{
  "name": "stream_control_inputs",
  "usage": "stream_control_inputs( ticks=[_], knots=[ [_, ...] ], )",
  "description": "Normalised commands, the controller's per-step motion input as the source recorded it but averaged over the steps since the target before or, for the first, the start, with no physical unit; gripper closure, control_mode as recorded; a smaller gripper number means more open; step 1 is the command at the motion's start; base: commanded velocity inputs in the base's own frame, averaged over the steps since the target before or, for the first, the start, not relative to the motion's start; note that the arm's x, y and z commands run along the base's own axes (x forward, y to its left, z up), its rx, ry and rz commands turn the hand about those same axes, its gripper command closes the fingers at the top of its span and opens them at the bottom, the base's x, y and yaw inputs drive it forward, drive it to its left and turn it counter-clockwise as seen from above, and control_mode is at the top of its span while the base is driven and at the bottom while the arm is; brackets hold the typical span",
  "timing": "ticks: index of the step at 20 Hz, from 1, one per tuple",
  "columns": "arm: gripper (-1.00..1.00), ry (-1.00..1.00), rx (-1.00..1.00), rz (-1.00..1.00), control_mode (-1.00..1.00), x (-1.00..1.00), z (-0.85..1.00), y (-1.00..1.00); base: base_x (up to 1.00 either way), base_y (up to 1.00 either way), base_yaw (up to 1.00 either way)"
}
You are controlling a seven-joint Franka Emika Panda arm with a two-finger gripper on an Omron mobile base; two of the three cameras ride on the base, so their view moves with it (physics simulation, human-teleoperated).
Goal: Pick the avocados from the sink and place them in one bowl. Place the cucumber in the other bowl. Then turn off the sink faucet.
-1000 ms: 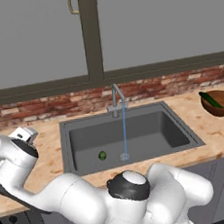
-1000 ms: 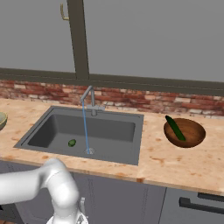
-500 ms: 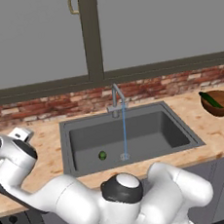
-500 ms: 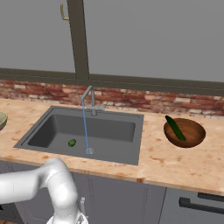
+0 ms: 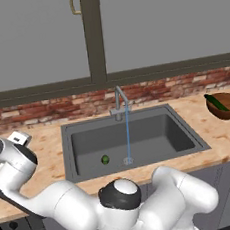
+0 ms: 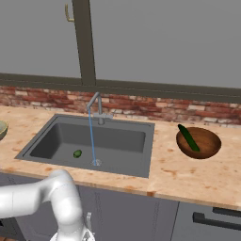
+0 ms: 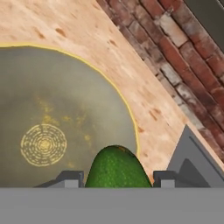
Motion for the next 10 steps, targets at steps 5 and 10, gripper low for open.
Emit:
stream_control_inputs(
  ticks=[5,10],
  knots=[
    [1.00,0.02,0.00,0.07,-1.00,0.08,-0.15,0.00,0.00,0.00,0.00],
    [1.00,0.04,0.00,0.07,-1.00,0.09,-0.19,0.00,0.00,0.00,0.00]
  ],
)
